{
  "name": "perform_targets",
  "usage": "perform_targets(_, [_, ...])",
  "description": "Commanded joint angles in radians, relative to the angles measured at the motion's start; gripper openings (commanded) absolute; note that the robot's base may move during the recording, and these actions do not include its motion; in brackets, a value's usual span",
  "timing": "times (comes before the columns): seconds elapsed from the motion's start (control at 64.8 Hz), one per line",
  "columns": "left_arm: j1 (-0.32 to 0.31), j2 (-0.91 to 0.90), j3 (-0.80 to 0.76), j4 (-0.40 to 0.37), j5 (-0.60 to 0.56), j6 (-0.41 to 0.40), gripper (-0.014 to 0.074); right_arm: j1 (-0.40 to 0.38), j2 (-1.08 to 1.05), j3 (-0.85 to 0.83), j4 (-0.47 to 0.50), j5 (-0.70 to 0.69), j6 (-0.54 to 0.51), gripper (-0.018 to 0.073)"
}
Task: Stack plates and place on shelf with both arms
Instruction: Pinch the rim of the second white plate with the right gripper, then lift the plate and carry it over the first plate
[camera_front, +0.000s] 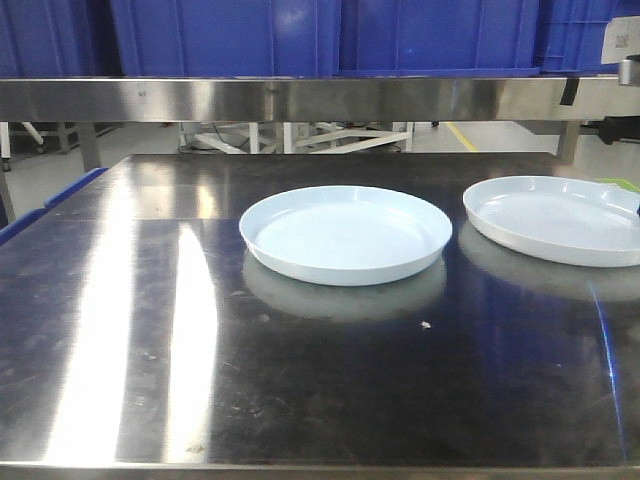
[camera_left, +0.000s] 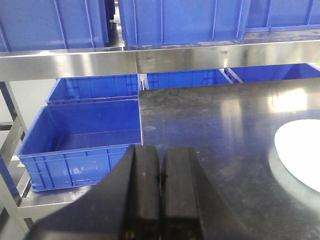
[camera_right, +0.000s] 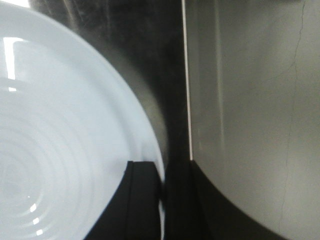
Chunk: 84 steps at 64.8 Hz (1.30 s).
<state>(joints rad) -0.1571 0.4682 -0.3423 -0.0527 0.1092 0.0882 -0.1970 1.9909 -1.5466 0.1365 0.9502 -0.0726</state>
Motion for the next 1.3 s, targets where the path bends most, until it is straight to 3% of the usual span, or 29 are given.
perform_targets(0.0, [0.003, 0.002, -0.029, 0.001, -0.079, -0.007, 0.0082, -0.001, -0.042, -0.023, 0.013, -0.014, -0.005, 0.0065])
perform_targets(0.432, [0.003, 0.002, -0.029, 0.001, -0.079, -0.007, 0.0082, -0.041, -0.143, -0.13, 0.104, 0.06, -0.005, 0.0057])
perform_targets(0.648, [0.003, 0.002, -0.029, 0.001, -0.079, -0.007, 0.0082, -0.055, -0.207, -0.13, 0.257, 0.083, -0.006, 0.0056])
perform_targets(0.771, [0.003, 0.002, -0.029, 0.001, -0.079, -0.007, 0.0082, 0.006, -0.222, -0.128, 0.309, 0.094, -0.006, 0.0056])
perform_targets(1.11, [0.003, 0.002, -0.029, 0.001, -0.079, -0.007, 0.0082, 0.299, -0.165, -0.127, 0.296, 0.037, -0.006, 0.0056])
perform_targets(1.28, [0.003, 0.002, -0.029, 0.001, -0.079, -0.007, 0.0082, 0.364, -0.115, -0.127, 0.287, 0.02, 0.0, 0.0059])
